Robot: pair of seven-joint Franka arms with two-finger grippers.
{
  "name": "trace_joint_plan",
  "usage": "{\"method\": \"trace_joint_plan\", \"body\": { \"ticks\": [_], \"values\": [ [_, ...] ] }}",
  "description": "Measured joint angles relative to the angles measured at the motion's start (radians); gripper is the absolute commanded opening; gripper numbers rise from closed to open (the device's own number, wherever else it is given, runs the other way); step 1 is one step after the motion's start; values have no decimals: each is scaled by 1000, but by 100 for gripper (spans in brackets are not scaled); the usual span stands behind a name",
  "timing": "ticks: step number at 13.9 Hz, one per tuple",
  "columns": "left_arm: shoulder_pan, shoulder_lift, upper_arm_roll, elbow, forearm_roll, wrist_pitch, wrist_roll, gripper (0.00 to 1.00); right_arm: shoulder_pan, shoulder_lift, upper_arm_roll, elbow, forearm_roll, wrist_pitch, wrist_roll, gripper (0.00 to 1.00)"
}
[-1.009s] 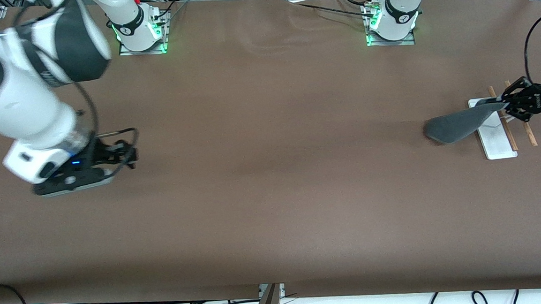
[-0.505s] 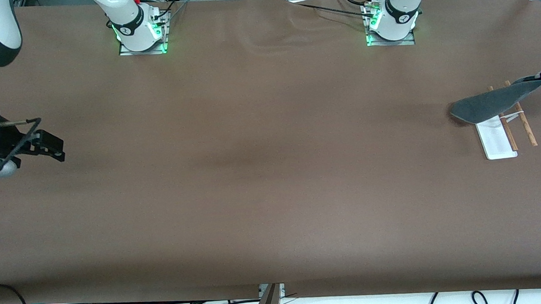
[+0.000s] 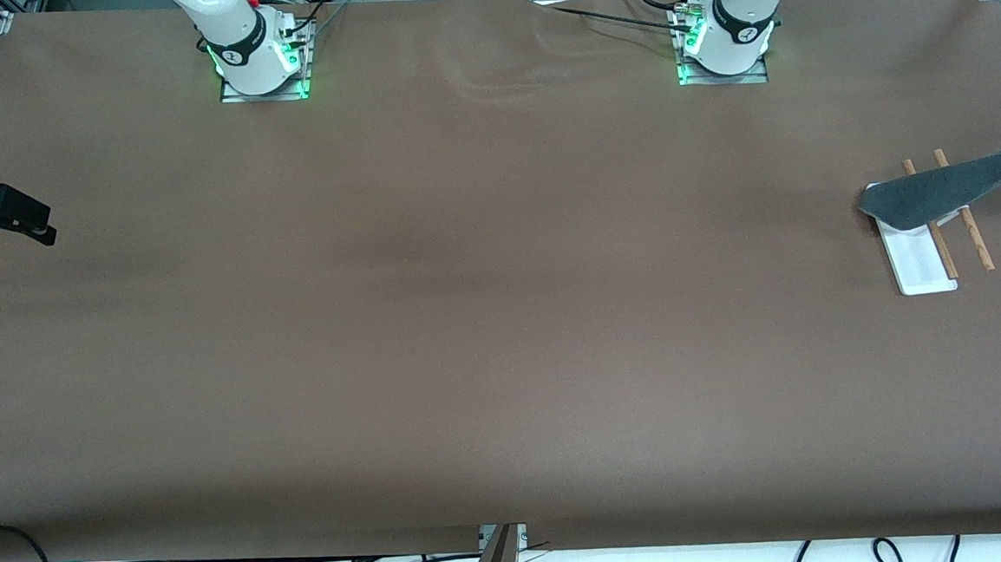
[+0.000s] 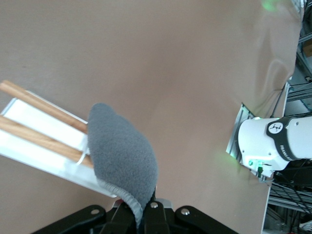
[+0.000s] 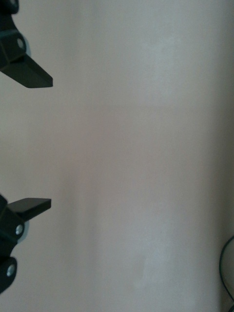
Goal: Pass towel and hang on rack
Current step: 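Lower the towel over the wooden dowels with the left gripper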
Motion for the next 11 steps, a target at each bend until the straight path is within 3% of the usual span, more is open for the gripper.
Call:
{"method": "trace_joint_plan", "body": {
  "ticks": [11],
  "values": [
    [34, 87, 76, 89, 1, 31, 161, 0, 0, 3, -11, -9, 0, 0, -106, 100]
  ]
}}
